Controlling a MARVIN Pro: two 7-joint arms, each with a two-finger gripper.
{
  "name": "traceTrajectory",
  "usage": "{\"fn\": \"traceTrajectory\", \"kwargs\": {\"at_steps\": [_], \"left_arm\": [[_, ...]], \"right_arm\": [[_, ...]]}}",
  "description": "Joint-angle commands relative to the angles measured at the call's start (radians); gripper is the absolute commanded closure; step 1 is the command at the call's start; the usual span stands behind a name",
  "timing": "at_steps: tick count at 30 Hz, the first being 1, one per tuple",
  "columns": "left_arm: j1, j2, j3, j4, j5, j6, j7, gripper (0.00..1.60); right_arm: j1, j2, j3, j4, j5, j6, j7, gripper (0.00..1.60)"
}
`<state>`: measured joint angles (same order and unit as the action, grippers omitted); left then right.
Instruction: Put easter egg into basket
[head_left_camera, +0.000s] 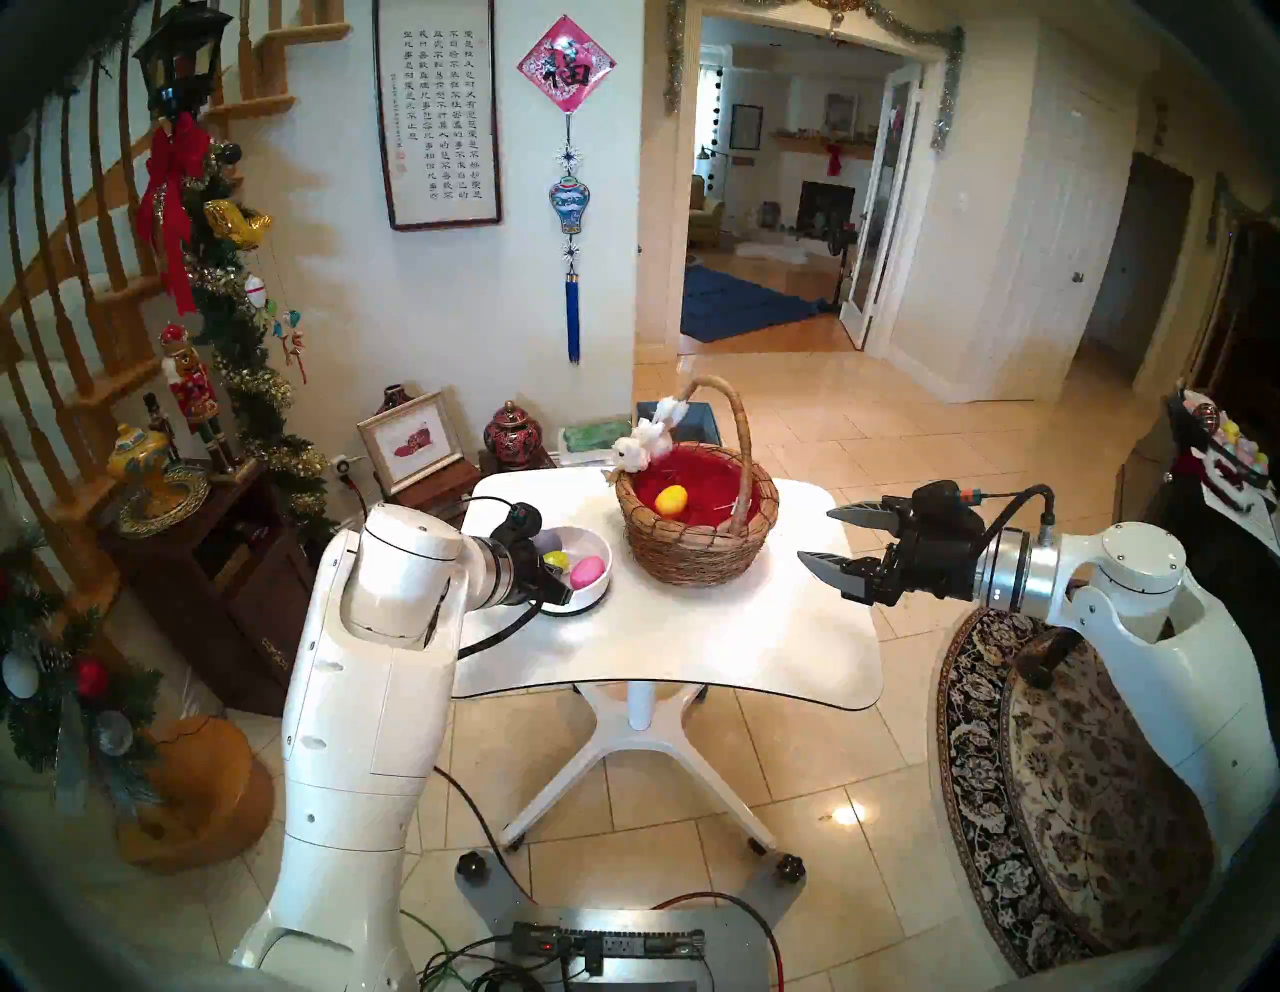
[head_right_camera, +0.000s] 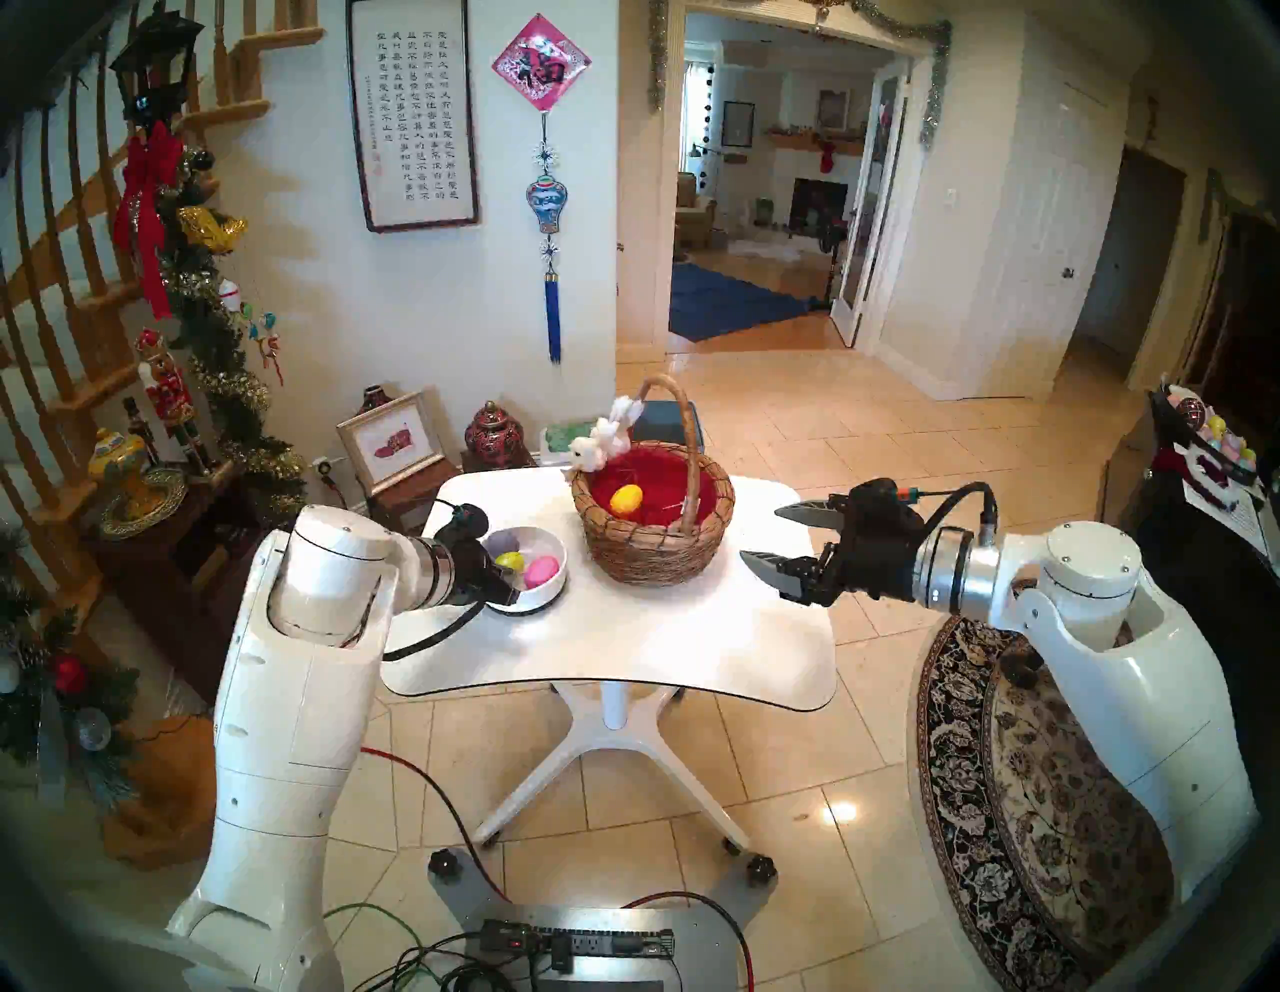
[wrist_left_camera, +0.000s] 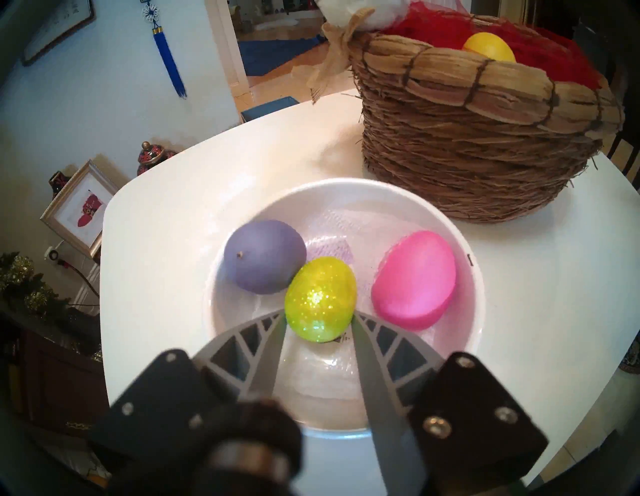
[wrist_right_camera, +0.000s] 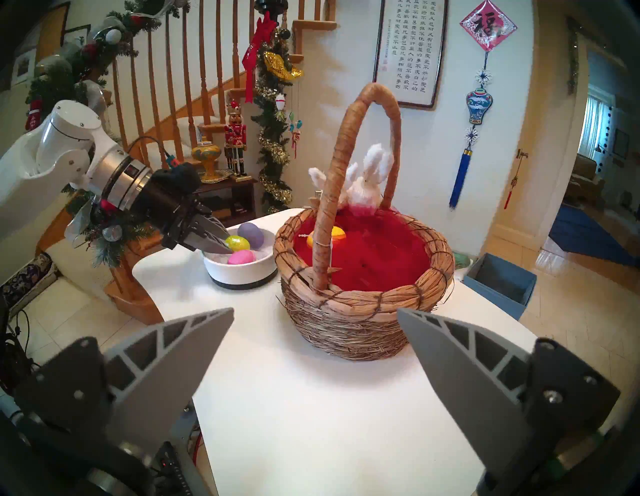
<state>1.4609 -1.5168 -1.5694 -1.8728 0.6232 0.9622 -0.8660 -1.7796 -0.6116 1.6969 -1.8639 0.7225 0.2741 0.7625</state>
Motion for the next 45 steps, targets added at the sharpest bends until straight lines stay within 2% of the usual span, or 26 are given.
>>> {"fn": "traceTrajectory", "kwargs": {"at_steps": [1,10,20,21,24,25,26,27,36,45], "left_arm": [[0.007,0.002,-0.010,-0.063,-0.041,-0.002,-0.103,1.00],[0.023,0.018,-0.030,-0.112,-0.084,-0.002,-0.114,0.99],[0.000,0.045,-0.011,-0.150,-0.140,-0.002,-0.112,0.99],[-0.001,0.048,-0.004,-0.152,-0.152,-0.002,-0.092,0.99],[-0.019,0.053,0.005,-0.155,-0.152,-0.002,-0.112,0.99],[-0.024,0.056,0.013,-0.157,-0.165,-0.002,-0.094,0.99],[-0.034,0.058,0.016,-0.158,-0.161,-0.002,-0.113,0.99],[-0.039,0.058,0.022,-0.159,-0.173,-0.002,-0.095,0.98],[-0.115,0.055,0.066,-0.152,-0.204,-0.002,-0.107,0.96],[-0.183,0.042,0.129,-0.098,-0.214,-0.002,-0.095,0.94]], "right_arm": [[0.000,0.003,0.005,-0.001,-0.001,-0.002,0.001,0.00],[0.000,0.004,0.005,-0.001,-0.001,-0.002,0.001,0.00],[0.000,0.004,0.005,-0.001,0.000,-0.002,0.000,0.00],[0.001,0.004,0.004,-0.001,0.000,-0.002,0.000,0.00],[0.000,0.004,0.004,-0.001,0.000,-0.002,0.000,0.00],[0.000,0.004,0.004,-0.001,0.000,-0.002,0.000,0.00],[0.000,0.004,0.004,-0.001,0.000,-0.002,0.000,0.00],[0.000,0.004,0.004,-0.001,0.000,-0.002,0.000,0.00],[0.001,0.005,0.004,-0.001,0.001,-0.002,-0.001,0.00],[0.000,0.005,0.004,-0.001,0.001,-0.003,-0.001,0.00]]}}
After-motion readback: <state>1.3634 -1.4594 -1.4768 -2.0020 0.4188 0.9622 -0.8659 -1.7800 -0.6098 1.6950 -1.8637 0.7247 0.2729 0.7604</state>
